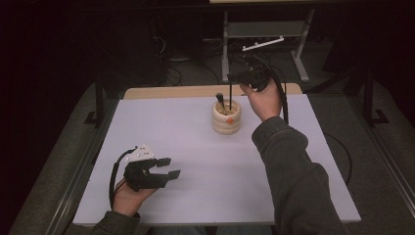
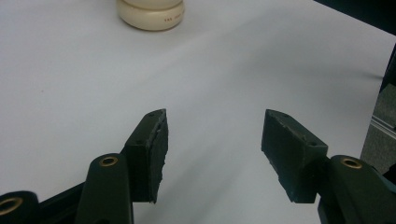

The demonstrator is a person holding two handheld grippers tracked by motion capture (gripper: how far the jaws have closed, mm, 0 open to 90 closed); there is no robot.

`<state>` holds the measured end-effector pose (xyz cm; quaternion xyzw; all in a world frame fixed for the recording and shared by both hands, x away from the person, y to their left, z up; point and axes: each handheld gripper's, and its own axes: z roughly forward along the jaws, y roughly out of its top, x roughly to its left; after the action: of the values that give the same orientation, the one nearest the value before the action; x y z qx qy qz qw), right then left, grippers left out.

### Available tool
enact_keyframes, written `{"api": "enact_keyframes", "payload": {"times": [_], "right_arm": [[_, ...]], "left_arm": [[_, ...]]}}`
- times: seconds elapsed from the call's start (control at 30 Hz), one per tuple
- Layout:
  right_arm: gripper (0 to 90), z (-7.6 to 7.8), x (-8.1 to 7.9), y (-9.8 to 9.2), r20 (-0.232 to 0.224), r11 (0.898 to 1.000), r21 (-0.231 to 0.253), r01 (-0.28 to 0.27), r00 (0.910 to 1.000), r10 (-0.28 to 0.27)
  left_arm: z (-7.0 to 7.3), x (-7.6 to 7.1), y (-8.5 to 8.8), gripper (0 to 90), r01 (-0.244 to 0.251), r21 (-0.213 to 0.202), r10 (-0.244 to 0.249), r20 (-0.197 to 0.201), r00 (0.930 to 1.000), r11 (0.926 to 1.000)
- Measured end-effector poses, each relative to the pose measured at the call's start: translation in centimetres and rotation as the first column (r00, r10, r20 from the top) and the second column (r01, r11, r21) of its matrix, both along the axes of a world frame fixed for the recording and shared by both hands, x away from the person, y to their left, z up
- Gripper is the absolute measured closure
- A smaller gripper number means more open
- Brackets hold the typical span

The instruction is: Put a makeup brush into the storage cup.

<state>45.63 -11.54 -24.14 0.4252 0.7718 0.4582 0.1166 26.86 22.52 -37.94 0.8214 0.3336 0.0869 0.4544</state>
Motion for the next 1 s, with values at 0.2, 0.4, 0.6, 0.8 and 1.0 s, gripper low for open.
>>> {"api": "enact_keyframes", "payload": {"times": [0.2, 0.4, 0.6, 0.8, 1.0], "right_arm": [[84.6, 0.1, 0.7, -0.1, -0.001, 1.0, 0.002, 0.028, 0.9996, -0.028], [84.5, -0.1, 1.3, -0.2, -0.012, 0.999, -0.002, 0.044, 0.999, -0.044], [84.5, -0.8, 1.9, 0.2, -0.025, 0.998, -0.007, 0.055, 0.9982, -0.055], [84.5, -1.3, 2.3, 0.8, -0.017, 0.998, -0.014, 0.063, 0.9979, -0.063], [84.5, -2.0, 2.6, 1.1, -0.009, 0.997, -0.017, 0.082, 0.9966, -0.082]], "left_arm": [[0.1, 0.0, 0.1, 40.5, -0.001, -0.001, 0.001, 0.002, 1.0, 1.0], [0.1, 0.0, 0.1, 40.4, -0.004, -0.007, 0.004, -0.001, 1.0, 1.0], [0.1, 0.0, 0.1, 40.2, -0.003, -0.008, 0.003, -0.002, 1.0, 1.0], [0.1, 0.0, 0.2, 40.1, -0.006, -0.014, 0.006, -0.003, 1.0, 0.9999], [0.2, 0.1, 0.4, 39.9, -0.008, -0.012, 0.008, -0.001, 1.0, 0.9999]]}}
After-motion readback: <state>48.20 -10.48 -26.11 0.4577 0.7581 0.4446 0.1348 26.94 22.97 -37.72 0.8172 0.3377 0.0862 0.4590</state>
